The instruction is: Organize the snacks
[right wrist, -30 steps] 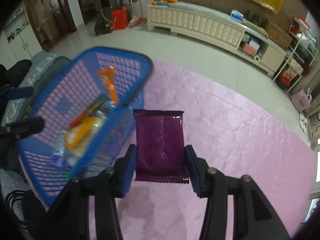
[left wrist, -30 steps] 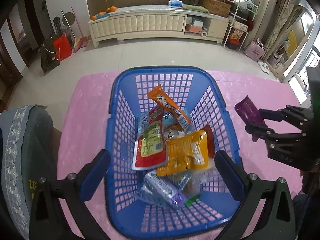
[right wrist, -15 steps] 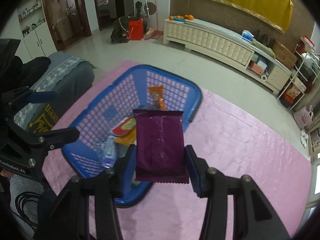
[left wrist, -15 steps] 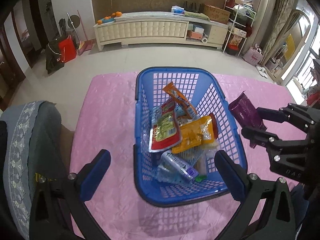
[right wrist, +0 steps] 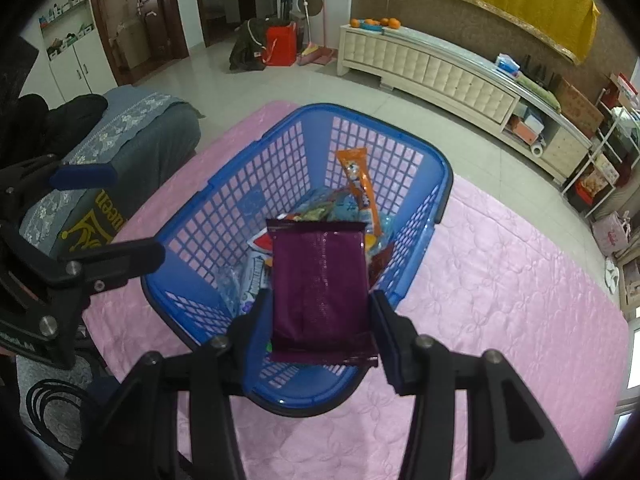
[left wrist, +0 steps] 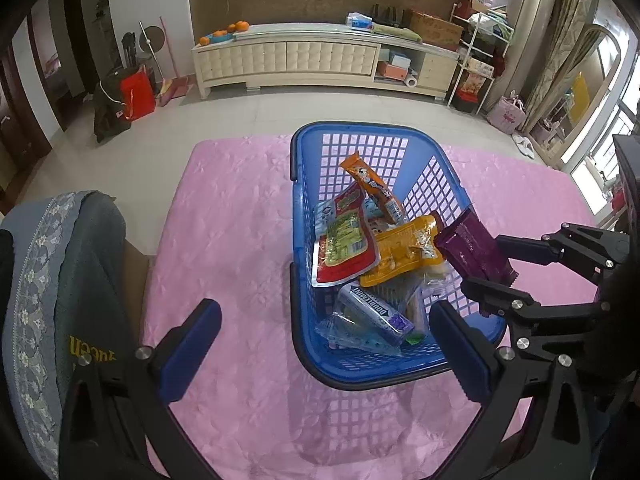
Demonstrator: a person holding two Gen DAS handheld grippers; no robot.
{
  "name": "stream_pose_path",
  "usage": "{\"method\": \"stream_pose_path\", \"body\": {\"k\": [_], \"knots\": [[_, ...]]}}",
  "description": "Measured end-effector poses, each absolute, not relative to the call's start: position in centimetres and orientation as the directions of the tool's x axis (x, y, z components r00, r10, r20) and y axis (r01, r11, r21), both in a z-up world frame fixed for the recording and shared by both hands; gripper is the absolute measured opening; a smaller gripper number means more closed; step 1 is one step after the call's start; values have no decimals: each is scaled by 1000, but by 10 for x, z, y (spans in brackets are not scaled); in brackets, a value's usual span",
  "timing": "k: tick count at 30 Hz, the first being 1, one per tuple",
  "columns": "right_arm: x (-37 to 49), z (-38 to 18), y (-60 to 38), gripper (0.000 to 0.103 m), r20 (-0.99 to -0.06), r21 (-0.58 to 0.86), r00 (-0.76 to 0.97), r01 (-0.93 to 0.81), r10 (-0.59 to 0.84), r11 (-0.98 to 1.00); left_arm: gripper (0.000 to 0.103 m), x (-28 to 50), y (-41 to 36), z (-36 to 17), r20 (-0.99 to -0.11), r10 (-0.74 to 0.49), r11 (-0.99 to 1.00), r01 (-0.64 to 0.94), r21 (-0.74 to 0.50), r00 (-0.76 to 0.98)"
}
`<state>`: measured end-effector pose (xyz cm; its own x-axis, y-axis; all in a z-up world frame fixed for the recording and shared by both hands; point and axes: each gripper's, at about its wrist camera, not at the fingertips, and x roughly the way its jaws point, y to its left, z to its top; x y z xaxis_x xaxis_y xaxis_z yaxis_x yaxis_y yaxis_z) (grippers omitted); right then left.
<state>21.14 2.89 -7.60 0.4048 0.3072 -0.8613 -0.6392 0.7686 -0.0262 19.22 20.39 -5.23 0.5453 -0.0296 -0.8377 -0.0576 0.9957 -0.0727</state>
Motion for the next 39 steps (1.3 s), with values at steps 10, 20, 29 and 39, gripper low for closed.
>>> {"method": "stream_pose_path", "body": {"k": [10, 20, 29, 39], "knots": [[197, -82, 7, 92, -850, -1, 426, -590, 310, 807, 103, 176, 201, -55, -828, -59, 993, -53, -106, 557], [161, -44, -37, 92, -767, 19, 546, -505, 336, 863, 103, 124, 175, -30, -727, -88, 987, -39, -156, 681], [100, 4, -86, 103, -647, 23, 669, -463, 366, 886, 103, 44, 117, 16, -533, -80, 995, 32, -98, 842], [13, 50, -135, 103, -502, -21, 804, -381, 320, 924, 103, -26, 70, 52, -402, -24, 999, 8, -42, 916]]}}
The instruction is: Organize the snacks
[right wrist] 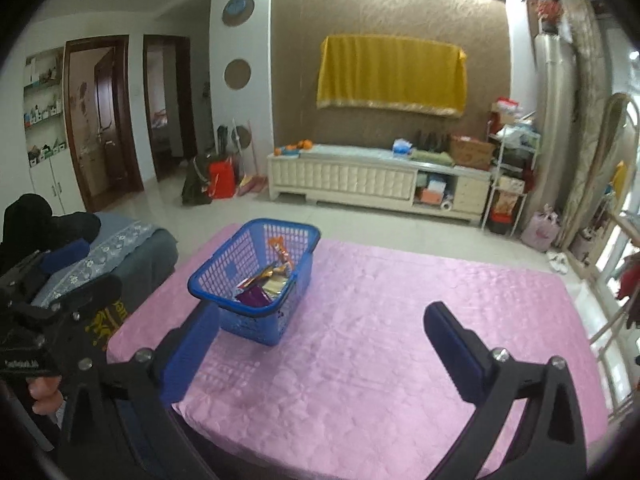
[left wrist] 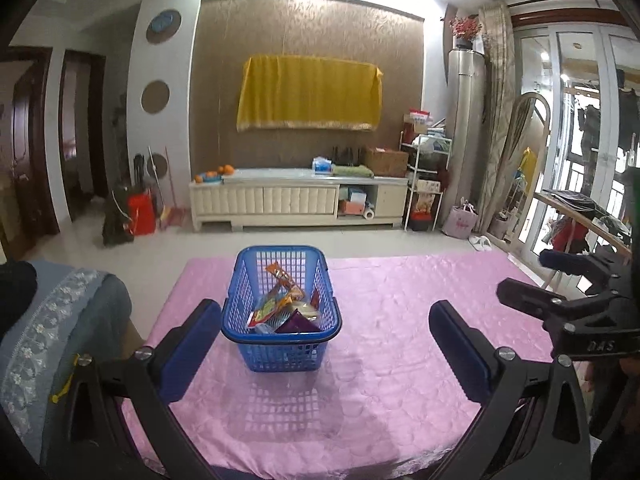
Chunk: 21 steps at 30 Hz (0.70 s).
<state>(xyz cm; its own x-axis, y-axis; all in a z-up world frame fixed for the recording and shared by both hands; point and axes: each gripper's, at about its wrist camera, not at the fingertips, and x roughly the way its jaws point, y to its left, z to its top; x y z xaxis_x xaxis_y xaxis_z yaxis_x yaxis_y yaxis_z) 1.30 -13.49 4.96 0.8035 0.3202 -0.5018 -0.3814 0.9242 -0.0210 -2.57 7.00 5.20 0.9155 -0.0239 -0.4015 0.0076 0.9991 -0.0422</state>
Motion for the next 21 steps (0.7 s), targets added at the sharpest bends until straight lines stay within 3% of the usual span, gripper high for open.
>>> {"method": "stream_pose_path", "body": {"k": [5, 21], "knots": [[-17, 60, -141, 103, -448, -75, 853, -334, 267, 940, 103, -48, 57, 59, -367, -2, 1000, 4, 3, 930], [-40, 62, -144, 103, -438, -28, 846, -349, 303, 937, 103, -60, 50, 58, -361, -15, 1000, 16, 1, 932]]}}
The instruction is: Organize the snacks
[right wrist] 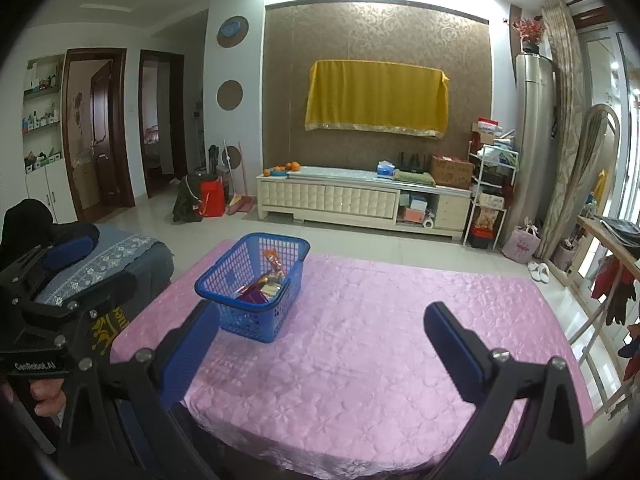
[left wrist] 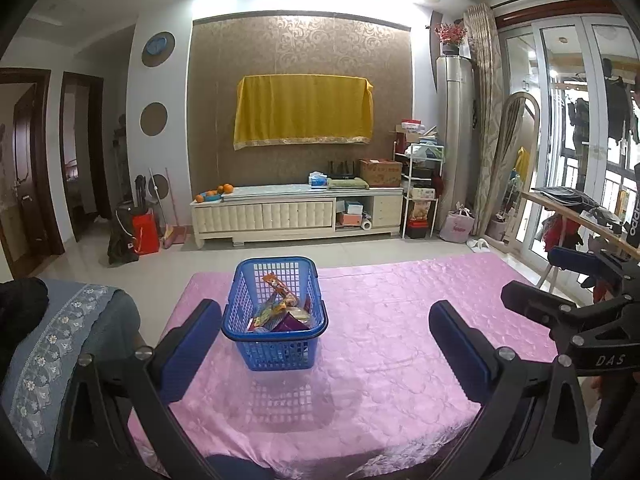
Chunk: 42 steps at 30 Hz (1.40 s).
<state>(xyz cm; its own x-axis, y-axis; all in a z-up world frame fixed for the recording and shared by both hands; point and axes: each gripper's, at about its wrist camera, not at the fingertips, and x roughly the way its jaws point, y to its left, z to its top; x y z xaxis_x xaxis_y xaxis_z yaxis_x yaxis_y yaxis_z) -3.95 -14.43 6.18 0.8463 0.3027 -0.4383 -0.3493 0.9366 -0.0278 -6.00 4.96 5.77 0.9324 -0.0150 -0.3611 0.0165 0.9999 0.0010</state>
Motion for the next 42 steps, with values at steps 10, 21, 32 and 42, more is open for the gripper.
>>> {"method": "stream_pose_path", "body": {"k": [10, 21, 32, 42], "knots": [[-43, 63, -143, 103, -437, -19, 841, -363, 318, 932, 103, -63, 44, 56, -367, -16, 1000, 18, 3, 930], [-45, 61, -144, 103, -439, -14, 841, -357, 315, 934, 103, -64, 42, 55, -369, -15, 1000, 21, 13, 929], [-46, 60, -142, 103, -448, -15, 838, -356, 312, 934, 103, -64, 42, 55, -376, -21, 1000, 24, 4, 926], [-46, 58, -141, 103, -453, -7, 835, -355, 313, 935, 103, -64, 45, 54, -394, -27, 1000, 19, -24, 919]]}}
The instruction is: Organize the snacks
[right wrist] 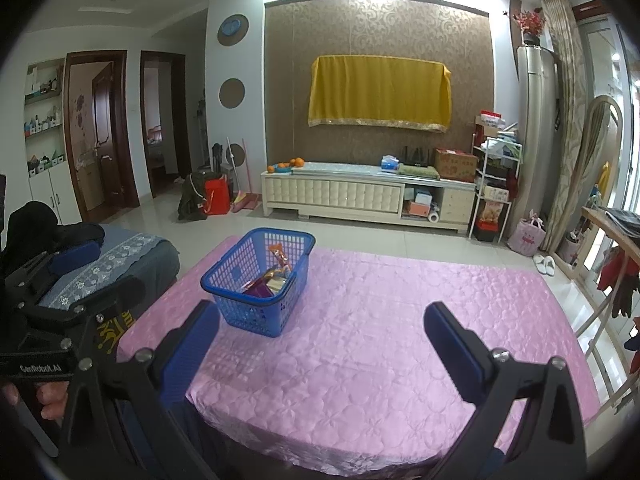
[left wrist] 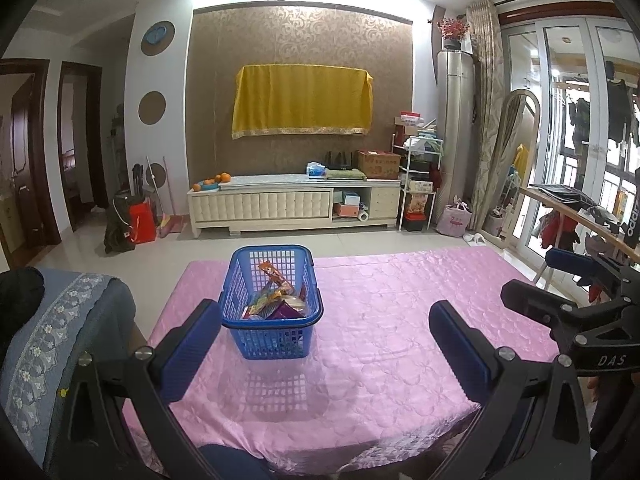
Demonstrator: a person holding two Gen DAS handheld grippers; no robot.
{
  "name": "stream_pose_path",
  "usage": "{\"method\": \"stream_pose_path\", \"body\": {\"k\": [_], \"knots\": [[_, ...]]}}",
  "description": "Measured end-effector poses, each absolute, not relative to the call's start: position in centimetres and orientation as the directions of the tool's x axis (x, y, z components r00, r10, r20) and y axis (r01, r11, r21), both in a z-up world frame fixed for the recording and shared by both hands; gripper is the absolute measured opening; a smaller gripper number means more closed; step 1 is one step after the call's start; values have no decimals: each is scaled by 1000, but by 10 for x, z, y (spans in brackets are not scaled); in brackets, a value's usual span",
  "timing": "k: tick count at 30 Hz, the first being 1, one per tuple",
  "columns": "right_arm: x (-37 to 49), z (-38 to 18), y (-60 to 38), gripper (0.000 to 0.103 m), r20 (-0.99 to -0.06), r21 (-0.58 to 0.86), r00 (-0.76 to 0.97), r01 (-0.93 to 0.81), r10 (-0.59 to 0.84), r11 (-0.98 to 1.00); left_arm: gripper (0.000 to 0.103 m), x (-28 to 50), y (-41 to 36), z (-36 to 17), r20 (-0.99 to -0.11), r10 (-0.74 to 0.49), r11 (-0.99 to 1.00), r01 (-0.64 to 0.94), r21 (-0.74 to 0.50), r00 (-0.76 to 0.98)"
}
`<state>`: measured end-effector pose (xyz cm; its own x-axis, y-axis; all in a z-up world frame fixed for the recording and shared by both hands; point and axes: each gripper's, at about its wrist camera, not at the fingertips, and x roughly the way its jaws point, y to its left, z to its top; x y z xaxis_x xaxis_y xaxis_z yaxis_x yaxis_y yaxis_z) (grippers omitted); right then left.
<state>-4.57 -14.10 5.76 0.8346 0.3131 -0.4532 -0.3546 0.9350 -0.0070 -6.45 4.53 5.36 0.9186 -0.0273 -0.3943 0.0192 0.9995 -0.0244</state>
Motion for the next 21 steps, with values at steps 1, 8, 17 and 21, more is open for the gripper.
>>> {"method": "stream_pose_path", "body": {"k": [1, 8, 17, 21], "knots": [[-46, 58, -140, 103, -456, -6, 833, -355, 314, 935, 103, -65, 45, 53, -395, -27, 1000, 19, -24, 918], [-49, 58, -139, 103, -453, -6, 833, -359, 318, 933, 103, -65, 45, 56, -399, -34, 999, 25, -29, 916], [-50, 59, -138, 103, -457, -6, 832, -358, 316, 934, 103, -66, 44, 55, -408, -34, 999, 24, -30, 912], [-50, 59, -138, 103, -457, -5, 831, -358, 316, 934, 103, -66, 45, 55, -411, -37, 999, 26, -33, 911]]}}
